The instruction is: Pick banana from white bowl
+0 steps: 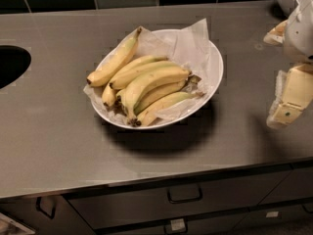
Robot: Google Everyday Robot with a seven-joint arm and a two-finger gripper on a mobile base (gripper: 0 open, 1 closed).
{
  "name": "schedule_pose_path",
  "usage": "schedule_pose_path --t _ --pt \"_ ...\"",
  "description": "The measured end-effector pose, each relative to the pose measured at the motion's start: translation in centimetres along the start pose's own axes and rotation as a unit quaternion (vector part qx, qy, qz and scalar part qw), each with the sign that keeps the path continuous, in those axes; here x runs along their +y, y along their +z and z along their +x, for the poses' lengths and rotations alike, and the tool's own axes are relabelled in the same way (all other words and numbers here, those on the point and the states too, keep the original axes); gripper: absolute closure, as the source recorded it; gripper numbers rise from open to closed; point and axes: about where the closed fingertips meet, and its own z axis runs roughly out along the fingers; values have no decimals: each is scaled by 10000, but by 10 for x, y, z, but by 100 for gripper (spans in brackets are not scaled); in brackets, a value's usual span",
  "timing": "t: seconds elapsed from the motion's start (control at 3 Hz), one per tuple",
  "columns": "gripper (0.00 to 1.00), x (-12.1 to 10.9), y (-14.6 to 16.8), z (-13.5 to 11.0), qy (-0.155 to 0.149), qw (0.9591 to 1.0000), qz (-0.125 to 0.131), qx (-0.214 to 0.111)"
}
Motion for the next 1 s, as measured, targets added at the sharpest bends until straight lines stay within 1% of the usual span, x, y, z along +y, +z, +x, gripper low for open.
schedule_pose_path --t 0.67,1.0 --pt "0 -4 2 -6 -35 9999 33 -107" --pt "0 -17 13 -33 -298 9989 8 -361"
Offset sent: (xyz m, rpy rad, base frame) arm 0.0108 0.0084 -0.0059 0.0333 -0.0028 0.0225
